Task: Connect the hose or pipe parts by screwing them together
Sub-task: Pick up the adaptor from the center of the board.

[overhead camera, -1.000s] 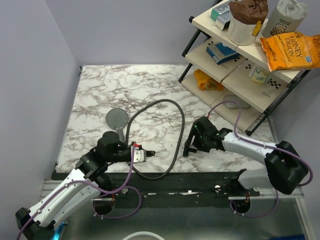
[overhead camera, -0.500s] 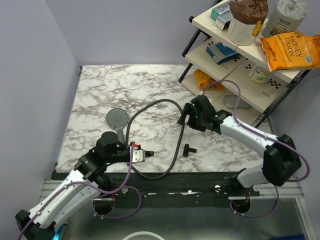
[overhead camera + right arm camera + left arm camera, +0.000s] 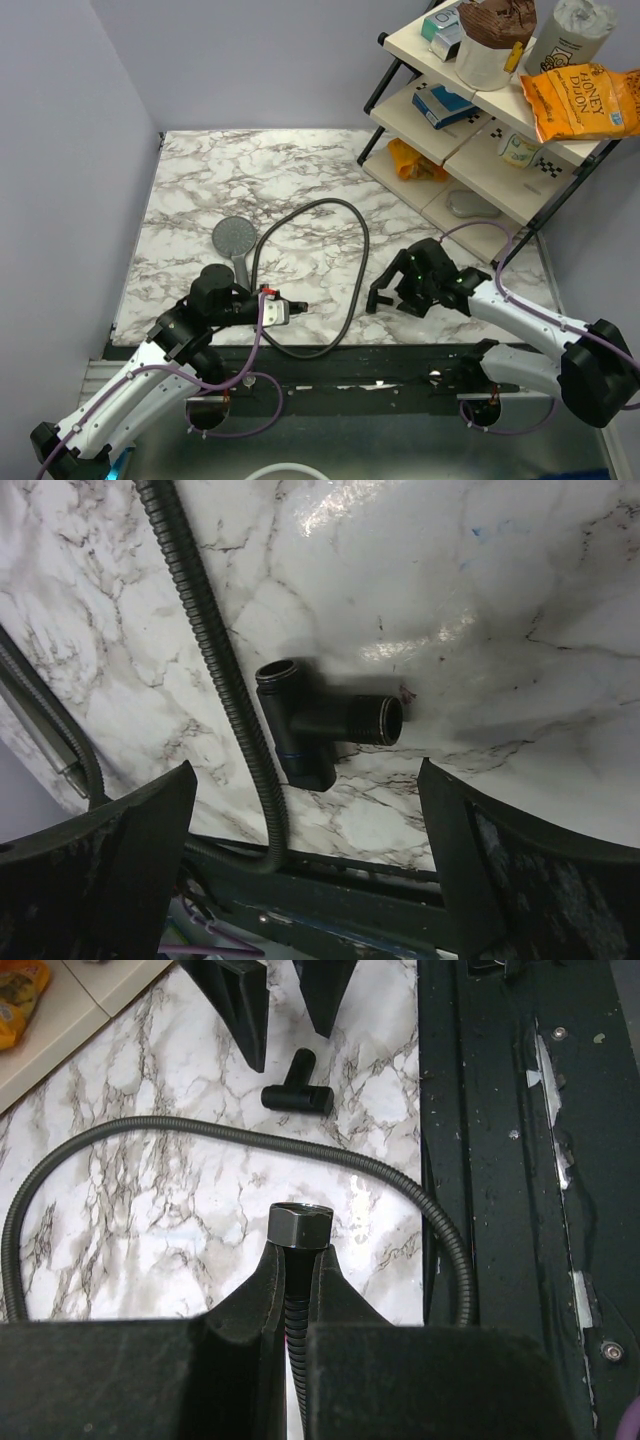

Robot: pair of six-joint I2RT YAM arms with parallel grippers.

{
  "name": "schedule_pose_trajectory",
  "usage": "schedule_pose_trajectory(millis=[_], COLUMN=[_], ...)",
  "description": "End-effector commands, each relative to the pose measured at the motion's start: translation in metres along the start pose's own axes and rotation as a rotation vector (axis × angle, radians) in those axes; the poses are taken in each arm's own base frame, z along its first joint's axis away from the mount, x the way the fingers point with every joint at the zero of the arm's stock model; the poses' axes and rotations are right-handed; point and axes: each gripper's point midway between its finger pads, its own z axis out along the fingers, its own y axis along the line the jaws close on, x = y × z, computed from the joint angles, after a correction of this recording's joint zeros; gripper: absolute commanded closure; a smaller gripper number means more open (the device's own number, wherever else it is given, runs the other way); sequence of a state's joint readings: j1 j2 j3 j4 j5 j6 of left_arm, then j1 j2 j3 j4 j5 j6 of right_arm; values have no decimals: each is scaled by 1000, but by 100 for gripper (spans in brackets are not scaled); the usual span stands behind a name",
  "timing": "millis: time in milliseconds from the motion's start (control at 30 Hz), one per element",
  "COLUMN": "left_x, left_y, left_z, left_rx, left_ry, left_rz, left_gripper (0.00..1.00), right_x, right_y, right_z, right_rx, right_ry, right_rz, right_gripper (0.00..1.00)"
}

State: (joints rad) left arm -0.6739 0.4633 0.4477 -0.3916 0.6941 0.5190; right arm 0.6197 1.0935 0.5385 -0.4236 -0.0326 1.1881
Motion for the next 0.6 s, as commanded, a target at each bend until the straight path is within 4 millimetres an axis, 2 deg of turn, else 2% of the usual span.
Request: schedule_pose_trajectory(millis=[0,300,367,467,500,567], left_x=[-14,-23,-26,-29,-31,-32], left_y=[0,6,6,5,5,5], left_z=[-1,-2,-4,-6,-8,-9], left_rx=[15,-12,-14,-20,-25,-30], left_ry=[-47,-67,-74,-89,-96,-96], left_rz=[29,2,2,25,34,37], left_gripper=[100,100,100,100,100,100], right_x=[-6,-10,-16,-28,-38,-51], right_y=[15,13,19,38,39,59], right_z=[3,33,34,36,40,38], right_rx=[-33,33,28,7,28,20], right_ry=[-18,-11,-23,-38,-70,-91], right_rz=[74,53,35,-5,-15,-62], right_gripper=[0,0,0,0,0,0])
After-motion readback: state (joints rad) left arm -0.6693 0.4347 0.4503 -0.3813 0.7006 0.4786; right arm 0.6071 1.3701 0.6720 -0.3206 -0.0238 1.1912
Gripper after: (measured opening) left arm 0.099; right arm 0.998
